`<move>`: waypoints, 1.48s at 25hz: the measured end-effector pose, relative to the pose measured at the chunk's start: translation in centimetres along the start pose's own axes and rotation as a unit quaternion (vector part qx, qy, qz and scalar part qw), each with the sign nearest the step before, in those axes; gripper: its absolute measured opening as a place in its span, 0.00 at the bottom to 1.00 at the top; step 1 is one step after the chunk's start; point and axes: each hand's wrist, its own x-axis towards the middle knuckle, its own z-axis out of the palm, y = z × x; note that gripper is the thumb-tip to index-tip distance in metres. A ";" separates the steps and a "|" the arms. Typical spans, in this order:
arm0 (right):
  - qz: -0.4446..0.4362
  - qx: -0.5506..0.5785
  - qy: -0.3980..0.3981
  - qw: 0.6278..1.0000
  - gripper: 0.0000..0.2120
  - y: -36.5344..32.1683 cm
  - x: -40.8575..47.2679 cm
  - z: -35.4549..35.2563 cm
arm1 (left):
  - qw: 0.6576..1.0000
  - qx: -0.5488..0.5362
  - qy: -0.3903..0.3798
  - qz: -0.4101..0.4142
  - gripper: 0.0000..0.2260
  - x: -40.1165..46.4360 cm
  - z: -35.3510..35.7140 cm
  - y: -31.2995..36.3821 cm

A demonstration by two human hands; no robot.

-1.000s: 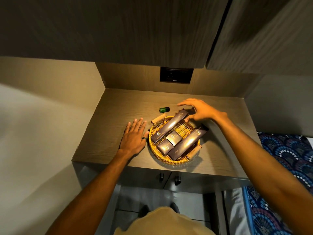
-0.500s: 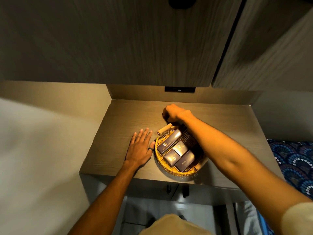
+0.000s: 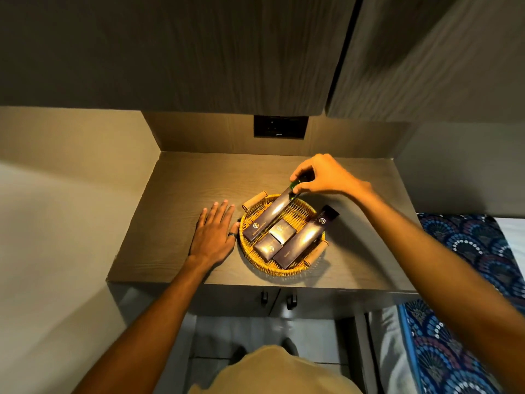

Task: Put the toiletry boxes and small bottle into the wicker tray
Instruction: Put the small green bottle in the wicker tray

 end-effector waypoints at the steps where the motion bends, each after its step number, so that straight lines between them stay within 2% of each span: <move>1: -0.004 -0.023 -0.013 1.000 0.11 0.2 -0.9 0.6 | 1.000 0.002 0.000 0.000 0.27 0.0 0.0 0.0; 7: 0.030 -0.161 -0.115 0.980 0.17 -0.1 -1.9 5.9 | 1.000 0.008 -0.013 -0.008 0.27 -0.2 -0.5 0.4; 10: 0.035 -0.185 -0.111 0.976 0.15 -0.3 -1.7 6.8 | 1.000 0.007 -0.011 -0.003 0.27 -0.3 -0.7 0.5; 14: 0.036 -0.188 -0.101 0.976 0.19 -0.8 -2.0 6.7 | 1.000 0.002 -0.007 0.001 0.27 -0.5 -0.7 0.6; 17: 0.054 -0.165 -0.070 0.982 0.21 -1.2 -3.1 4.6 | 1.000 0.002 -0.009 0.006 0.27 -0.3 -1.2 0.6; 19: 0.070 -0.137 0.008 0.988 0.20 -1.6 -4.8 3.5 | 0.999 -0.033 0.000 -0.005 0.26 -0.4 -1.1 0.4; 21: 0.084 -0.090 0.121 0.985 0.21 -3.1 -7.7 4.7 | 0.988 -0.149 0.021 -0.029 0.24 -0.5 -1.3 0.5; 23: 0.139 -0.045 0.176 0.974 0.24 -5.3 -11.0 8.2 | 0.960 -0.275 0.025 -0.034 0.24 0.5 -1.9 1.4; 24: 0.177 -0.043 0.173 0.968 0.27 -6.3 -12.4 10.2 | 0.956 -0.293 0.015 -0.007 0.24 1.5 -2.5 1.9; 26: 0.251 -0.029 0.146 0.956 0.32 -7.6 -14.3 13.6 | 0.963 -0.255 -0.023 0.086 0.25 3.5 -3.5 3.0; 28: 0.295 0.042 0.131 0.945 0.34 -8.0 -15.0 15.1 | 0.963 -0.216 -0.056 0.150 0.27 4.6 -3.7 3.8; 31: 0.297 0.120 0.133 0.938 0.34 -7.3 -14.7 15.0 | 0.962 -0.218 -0.056 0.153 0.26 4.7 -3.2 3.9; 34: 0.289 0.110 0.120 0.943 0.33 -5.2 -14.1 13.9 | 0.966 -0.223 -0.031 0.127 0.28 3.4 -1.8 4.3; 37: 0.241 0.097 0.101 0.960 0.31 -3.1 -13.4 12.0 | 0.968 -0.238 0.019 0.080 0.33 1.6 -0.6 5.3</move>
